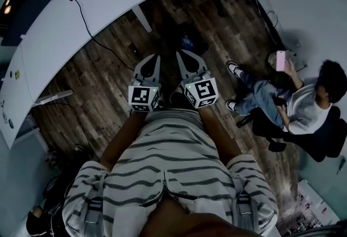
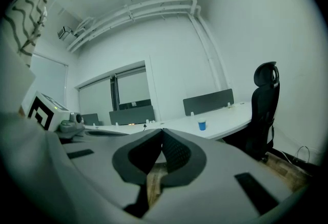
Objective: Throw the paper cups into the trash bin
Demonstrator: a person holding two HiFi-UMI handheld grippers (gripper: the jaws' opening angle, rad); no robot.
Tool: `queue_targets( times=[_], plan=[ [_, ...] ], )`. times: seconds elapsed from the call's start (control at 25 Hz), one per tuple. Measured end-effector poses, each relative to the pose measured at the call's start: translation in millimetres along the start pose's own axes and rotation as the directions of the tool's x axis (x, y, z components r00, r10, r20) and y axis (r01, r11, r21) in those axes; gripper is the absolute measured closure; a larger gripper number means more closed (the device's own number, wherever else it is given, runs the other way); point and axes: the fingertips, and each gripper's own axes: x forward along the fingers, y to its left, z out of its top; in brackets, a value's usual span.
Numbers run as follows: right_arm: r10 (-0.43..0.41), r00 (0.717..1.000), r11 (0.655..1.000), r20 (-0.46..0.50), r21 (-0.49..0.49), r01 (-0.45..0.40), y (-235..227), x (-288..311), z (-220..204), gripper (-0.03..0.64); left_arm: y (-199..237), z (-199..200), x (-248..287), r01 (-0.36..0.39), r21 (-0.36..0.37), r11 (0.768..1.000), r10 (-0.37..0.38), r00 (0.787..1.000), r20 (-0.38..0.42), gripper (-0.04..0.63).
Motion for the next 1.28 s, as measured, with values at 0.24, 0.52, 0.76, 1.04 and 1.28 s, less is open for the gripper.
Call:
queue_targets(
  times=[0.24, 0.52, 0.76, 1.04, 1.28],
  plan=[
    [-0.002, 1.0, 1.0, 0.019, 0.0, 0.002, -32, 15, 10, 0.607, -4, 12, 33, 0.006, 0.009, 1.0, -0.006, 1.0, 0.01, 0.571],
    [-0.008, 1.0, 1.0, 0.022, 0.0, 0.008, -49, 31, 13, 0.607, 5, 16, 53, 0.001, 0.001, 1.0, -0.001, 1.0, 0.017, 0.571],
    [-0.029, 1.0, 1.0, -0.009, 0.011, 0.029, -58, 58, 6, 0.607, 25, 12, 71, 0.02, -0.014, 1.0, -0.02, 1.0, 0.0, 0.571],
    [-0.08, 0.997, 0.997, -0.021, 0.009, 0.08, -80, 124, 20, 0.607, 80, 36, 124, 0.07, -0.021, 0.997, -0.07, 0.998, -0.002, 0.571],
    [-0.139, 0.99, 0.99, -0.018, 0.018, 0.14, -101, 176, 29, 0.607, 117, 56, 172, 0.139, 0.007, 0.99, -0.139, 0.99, 0.0, 0.571]
  ],
)
